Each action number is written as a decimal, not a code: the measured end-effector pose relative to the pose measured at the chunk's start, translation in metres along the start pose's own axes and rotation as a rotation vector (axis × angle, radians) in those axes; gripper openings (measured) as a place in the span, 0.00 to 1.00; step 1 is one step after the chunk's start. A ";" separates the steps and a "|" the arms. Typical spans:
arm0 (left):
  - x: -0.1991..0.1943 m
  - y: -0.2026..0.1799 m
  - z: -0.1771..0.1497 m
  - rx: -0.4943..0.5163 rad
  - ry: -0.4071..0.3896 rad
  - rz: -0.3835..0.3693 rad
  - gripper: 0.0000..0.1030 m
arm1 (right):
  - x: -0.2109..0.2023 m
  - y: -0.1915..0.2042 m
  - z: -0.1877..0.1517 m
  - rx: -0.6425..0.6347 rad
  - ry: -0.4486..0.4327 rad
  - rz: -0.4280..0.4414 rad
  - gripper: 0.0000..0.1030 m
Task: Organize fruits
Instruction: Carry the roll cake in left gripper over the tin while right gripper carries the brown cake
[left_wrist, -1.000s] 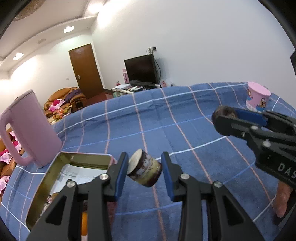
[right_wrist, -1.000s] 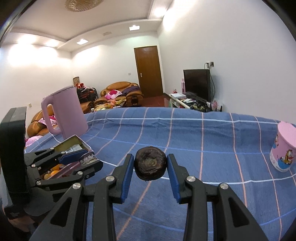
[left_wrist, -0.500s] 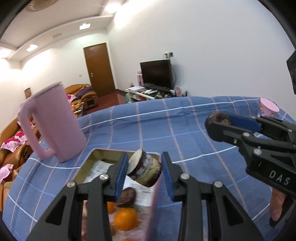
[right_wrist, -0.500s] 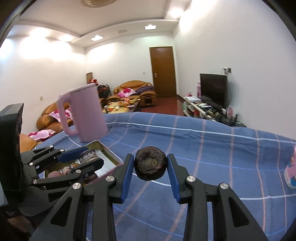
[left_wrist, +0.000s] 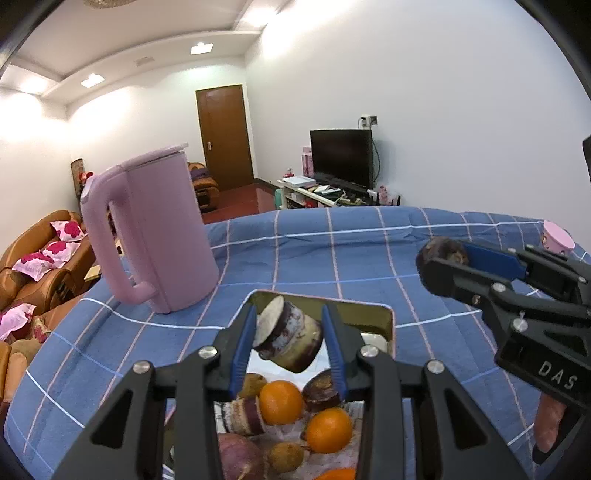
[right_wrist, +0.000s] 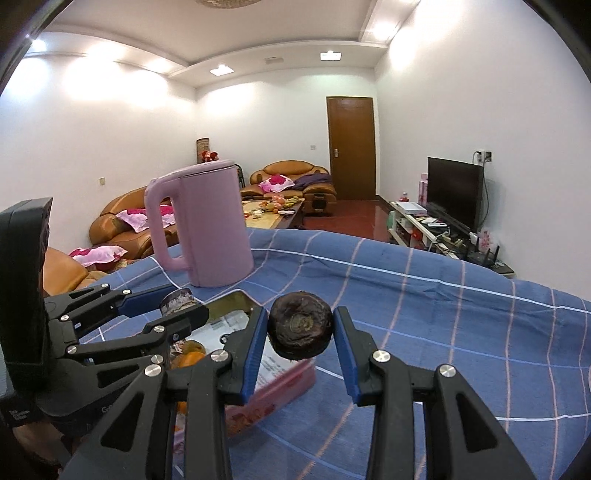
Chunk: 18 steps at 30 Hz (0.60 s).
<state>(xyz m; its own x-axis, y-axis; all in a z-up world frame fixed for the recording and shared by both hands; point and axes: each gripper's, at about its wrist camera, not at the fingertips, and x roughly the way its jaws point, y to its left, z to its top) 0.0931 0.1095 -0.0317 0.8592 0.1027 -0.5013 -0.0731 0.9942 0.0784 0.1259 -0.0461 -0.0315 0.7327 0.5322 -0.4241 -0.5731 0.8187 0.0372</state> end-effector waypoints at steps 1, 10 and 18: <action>0.000 0.001 0.000 0.000 0.001 0.005 0.37 | 0.001 0.001 0.000 0.000 0.000 0.003 0.38; 0.006 0.017 -0.005 -0.018 0.017 0.022 0.37 | 0.016 0.014 0.002 -0.002 0.009 0.025 0.38; 0.011 0.031 -0.008 -0.046 0.043 0.011 0.37 | 0.028 0.020 0.003 0.002 0.031 0.030 0.38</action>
<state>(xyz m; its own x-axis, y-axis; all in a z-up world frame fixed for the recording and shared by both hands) 0.0965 0.1416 -0.0415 0.8356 0.1134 -0.5375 -0.1062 0.9933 0.0445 0.1362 -0.0145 -0.0402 0.7031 0.5499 -0.4509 -0.5940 0.8027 0.0527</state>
